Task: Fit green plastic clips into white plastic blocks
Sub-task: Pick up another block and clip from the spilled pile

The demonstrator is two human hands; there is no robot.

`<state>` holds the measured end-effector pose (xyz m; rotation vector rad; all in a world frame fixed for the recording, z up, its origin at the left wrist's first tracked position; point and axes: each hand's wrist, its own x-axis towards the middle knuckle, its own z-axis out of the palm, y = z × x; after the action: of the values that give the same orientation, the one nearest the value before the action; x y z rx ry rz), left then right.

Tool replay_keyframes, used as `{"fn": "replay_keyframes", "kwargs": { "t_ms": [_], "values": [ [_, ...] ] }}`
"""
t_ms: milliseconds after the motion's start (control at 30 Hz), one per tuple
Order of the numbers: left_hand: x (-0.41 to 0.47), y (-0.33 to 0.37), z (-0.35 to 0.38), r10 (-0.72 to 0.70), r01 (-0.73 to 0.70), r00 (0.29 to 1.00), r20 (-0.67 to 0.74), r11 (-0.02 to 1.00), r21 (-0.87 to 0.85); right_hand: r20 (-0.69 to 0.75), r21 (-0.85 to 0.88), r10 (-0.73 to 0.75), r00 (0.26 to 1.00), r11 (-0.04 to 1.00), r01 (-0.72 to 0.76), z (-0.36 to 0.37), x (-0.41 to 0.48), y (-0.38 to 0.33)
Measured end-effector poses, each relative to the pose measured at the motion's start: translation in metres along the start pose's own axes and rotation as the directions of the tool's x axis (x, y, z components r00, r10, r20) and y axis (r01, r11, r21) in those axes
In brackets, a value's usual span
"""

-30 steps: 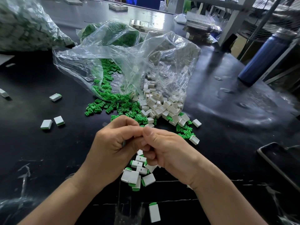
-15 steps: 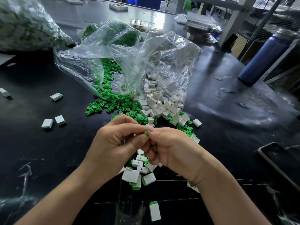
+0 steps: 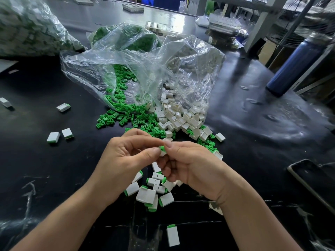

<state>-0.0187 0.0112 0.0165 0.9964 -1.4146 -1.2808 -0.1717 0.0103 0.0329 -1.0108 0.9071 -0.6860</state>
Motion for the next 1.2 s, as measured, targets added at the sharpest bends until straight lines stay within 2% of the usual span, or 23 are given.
{"fn": "replay_keyframes", "kwargs": {
  "t_ms": [367,500,567,733,900,1200],
  "values": [
    [0.0,0.002,0.002,-0.054,0.053,0.998,-0.018,0.998,-0.032,0.021,-0.237,-0.082,0.996,0.968,0.085,0.0,-0.001,0.0],
    [-0.001,0.003,0.001,-0.123,0.127,0.991,0.044,0.986,-0.106,0.008,-0.339,-0.064,0.998,0.939,0.062,-0.001,-0.001,0.0],
    [-0.001,0.005,0.002,-0.149,0.161,0.984,0.095,0.977,-0.14,0.008,-0.346,-0.061,0.998,0.936,0.06,0.001,-0.001,-0.001],
    [-0.001,0.008,0.003,-0.114,0.129,0.989,0.089,0.975,-0.181,-0.029,-0.395,-0.093,0.995,0.916,0.074,0.004,-0.001,0.001],
    [-0.002,0.002,0.006,-0.124,0.121,0.992,-0.016,0.984,-0.131,-0.068,-0.376,-0.143,0.987,0.92,0.108,0.007,0.001,0.004],
    [-0.003,-0.001,0.012,-0.097,0.084,0.993,-0.067,0.98,-0.183,-0.039,-0.315,-0.194,0.98,0.933,0.172,0.012,0.0,0.005]
  ]
}}
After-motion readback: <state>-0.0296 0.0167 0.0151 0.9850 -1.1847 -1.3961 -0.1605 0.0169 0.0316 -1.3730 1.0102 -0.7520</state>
